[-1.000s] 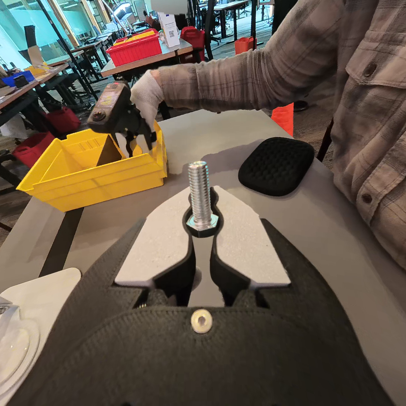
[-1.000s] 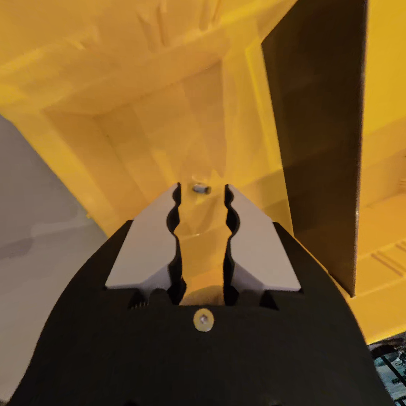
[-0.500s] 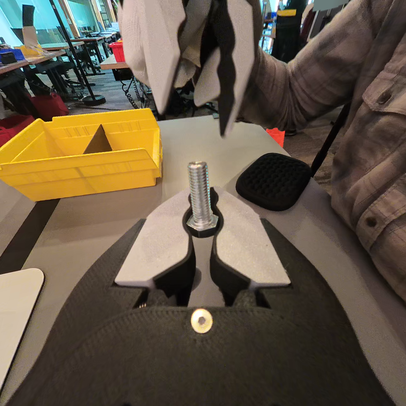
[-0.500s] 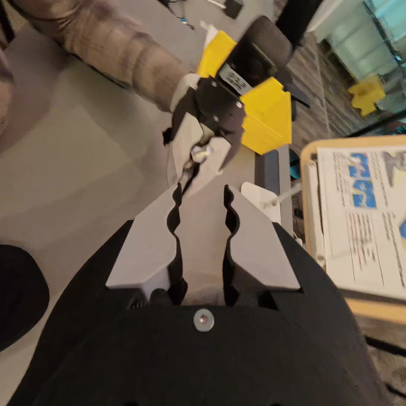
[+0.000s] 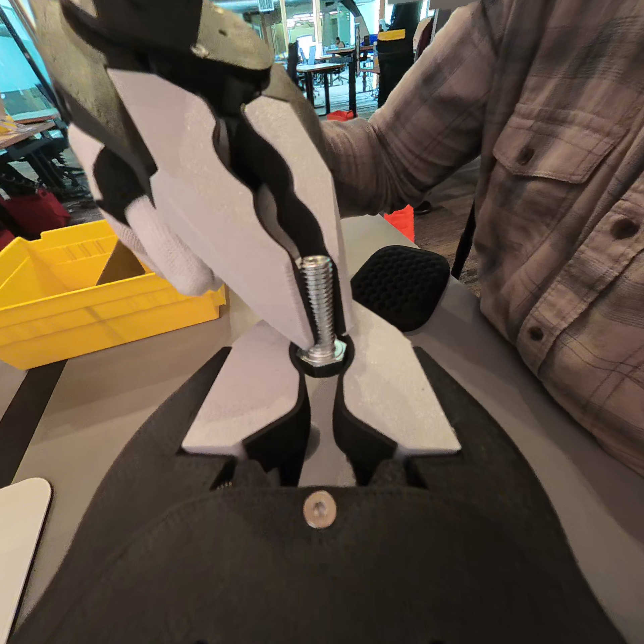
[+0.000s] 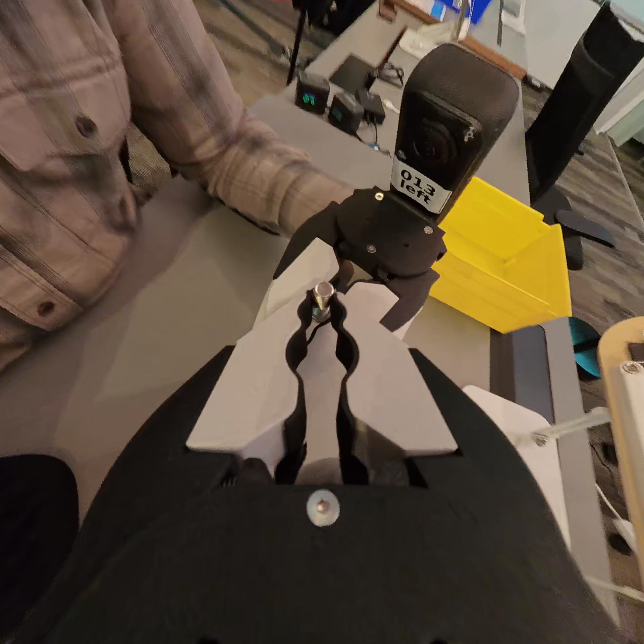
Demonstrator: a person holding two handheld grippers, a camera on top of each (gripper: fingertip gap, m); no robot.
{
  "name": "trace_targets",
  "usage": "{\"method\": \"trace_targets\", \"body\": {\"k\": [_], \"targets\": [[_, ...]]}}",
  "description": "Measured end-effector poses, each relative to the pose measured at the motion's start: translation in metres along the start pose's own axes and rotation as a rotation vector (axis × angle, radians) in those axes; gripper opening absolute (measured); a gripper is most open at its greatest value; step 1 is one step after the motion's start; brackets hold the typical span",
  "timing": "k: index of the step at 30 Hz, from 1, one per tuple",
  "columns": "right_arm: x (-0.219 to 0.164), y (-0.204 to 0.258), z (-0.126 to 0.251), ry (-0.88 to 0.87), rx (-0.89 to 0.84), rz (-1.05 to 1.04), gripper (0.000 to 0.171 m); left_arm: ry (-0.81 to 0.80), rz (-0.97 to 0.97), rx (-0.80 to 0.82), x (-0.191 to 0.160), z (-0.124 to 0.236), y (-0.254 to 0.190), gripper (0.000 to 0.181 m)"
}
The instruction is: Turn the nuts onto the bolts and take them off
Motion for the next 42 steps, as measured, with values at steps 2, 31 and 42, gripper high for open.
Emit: {"method": "trace_targets", "body": {"k": [2,31,42], "targets": [[0.001,0.0,0.001,-0.051,-0.005,-0.026,0.007,-0.002,0.0,-0.001,0.001,0.0,-0.001,0.01],[-0.417,-0.008,0.269,1.203,-0.259,-0.805,0.016,0.019,-0.16,0.609,0.04,0.108,0.052,0.032],[-0.284,-0.088,0.271,1.082,-0.538,-0.531,0.027,0.172,-0.16,1.032,0.031,0.223,0.066,0.035]]}}
Point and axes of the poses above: each gripper's, where its closed fingertips meet, z back along the fingers, x out of its top, y = z × x across the jaws, the point moved 1 cm from there along z, back along the fingers, and after that the axes turned 13 degrees about z, right-handed, at the moved point
